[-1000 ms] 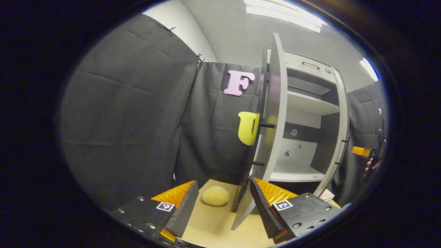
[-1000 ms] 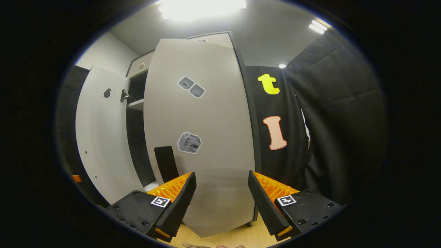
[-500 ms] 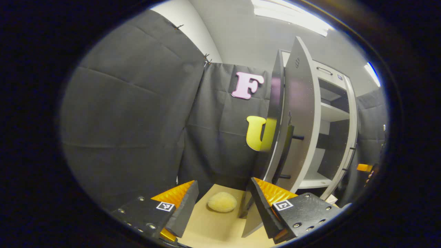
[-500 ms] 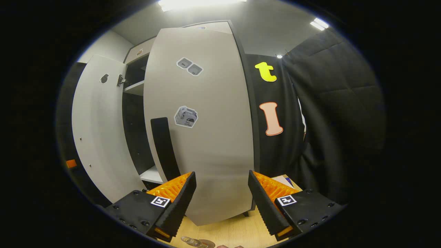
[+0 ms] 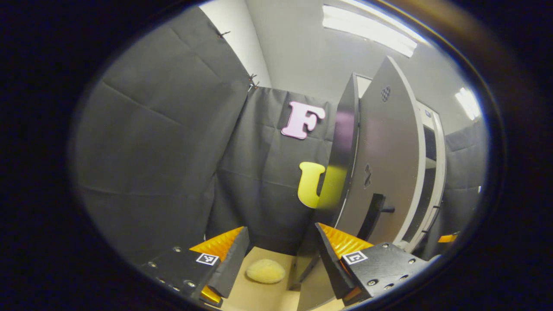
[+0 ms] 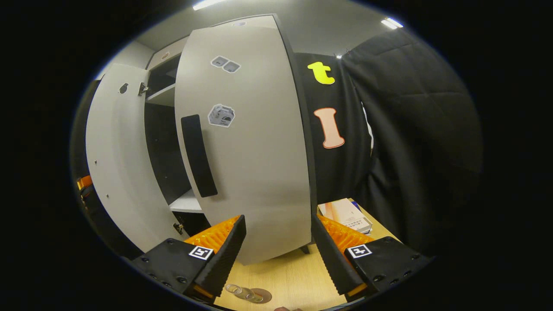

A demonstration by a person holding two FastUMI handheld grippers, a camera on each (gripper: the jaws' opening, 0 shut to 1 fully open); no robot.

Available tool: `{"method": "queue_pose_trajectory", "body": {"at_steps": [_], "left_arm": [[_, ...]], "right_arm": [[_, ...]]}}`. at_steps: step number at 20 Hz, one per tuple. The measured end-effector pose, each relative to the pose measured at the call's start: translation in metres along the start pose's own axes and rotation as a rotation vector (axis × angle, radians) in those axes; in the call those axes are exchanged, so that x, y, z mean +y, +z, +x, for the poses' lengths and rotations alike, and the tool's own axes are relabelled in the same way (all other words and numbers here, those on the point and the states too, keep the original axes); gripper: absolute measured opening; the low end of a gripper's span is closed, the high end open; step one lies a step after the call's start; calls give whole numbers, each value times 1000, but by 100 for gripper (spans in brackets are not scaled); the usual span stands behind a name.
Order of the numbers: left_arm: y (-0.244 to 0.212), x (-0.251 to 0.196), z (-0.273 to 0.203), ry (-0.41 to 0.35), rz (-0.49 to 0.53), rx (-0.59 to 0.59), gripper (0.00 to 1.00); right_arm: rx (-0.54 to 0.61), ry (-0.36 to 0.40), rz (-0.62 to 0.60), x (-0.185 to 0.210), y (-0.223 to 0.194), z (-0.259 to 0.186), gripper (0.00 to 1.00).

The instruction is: Grasp the bottle in the cabinet with the left hand and place it on the coaster, then close the right door with the right hand and the left door with the left hand.

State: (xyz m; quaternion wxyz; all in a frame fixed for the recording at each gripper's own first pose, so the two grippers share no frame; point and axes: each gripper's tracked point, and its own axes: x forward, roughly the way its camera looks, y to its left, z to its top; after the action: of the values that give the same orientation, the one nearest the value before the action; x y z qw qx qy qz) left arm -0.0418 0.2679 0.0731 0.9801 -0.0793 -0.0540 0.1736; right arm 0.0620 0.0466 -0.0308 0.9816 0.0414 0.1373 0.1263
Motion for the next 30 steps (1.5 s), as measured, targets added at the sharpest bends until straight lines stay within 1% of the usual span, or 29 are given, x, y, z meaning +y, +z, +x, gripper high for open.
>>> {"method": "queue_pose_trajectory", "body": {"at_steps": [1,3,4,5,6,9,10,11,12,17,18,19,20,22,23,27,30], "left_arm": [[2,-4,8,-18,11,-2,88],[7,-18,21,-59,30,-2,87],[7,-21,25,-77,43,-2,94],[7,-26,32,-91,56,1,95],[6,-29,38,-95,65,8,87],[-1,-47,48,-140,92,24,87],[0,-49,50,-140,108,23,87],[2,-52,55,-141,123,21,94],[2,-53,53,-143,134,26,87],[1,-57,49,-126,136,36,87],[-2,-59,49,-132,118,34,87],[-6,-63,49,-143,91,45,91],[-11,-69,44,-152,66,55,94],[-15,-84,38,-165,41,62,96],[-17,-91,36,-173,45,62,89],[-23,-127,38,-222,74,66,89],[-25,-155,37,-235,84,54,89]], "right_arm": [[8,-8,2,-1,-7,-2,96],[35,-23,-4,-3,-23,-8,96],[47,-31,-9,-4,-28,-10,96],[55,-38,-13,-4,-33,-12,96],[60,-45,-14,-5,-36,-14,97],[74,-52,10,-3,-49,-20,97],[77,-54,19,-2,-52,-21,97],[80,-57,24,-1,-54,-22,97],[84,-62,26,-2,-57,-24,97],[83,-109,50,-16,-68,-30,97],[91,-110,62,-17,-70,-30,97],[97,-112,75,-17,-73,-29,97],[100,-110,87,-17,-73,-28,97],[95,-106,97,-16,-72,-28,97],[92,-106,93,-17,-71,-28,97],[84,-108,72,-23,-69,-33,97],[83,-119,78,-36,-68,-35,97]]}}
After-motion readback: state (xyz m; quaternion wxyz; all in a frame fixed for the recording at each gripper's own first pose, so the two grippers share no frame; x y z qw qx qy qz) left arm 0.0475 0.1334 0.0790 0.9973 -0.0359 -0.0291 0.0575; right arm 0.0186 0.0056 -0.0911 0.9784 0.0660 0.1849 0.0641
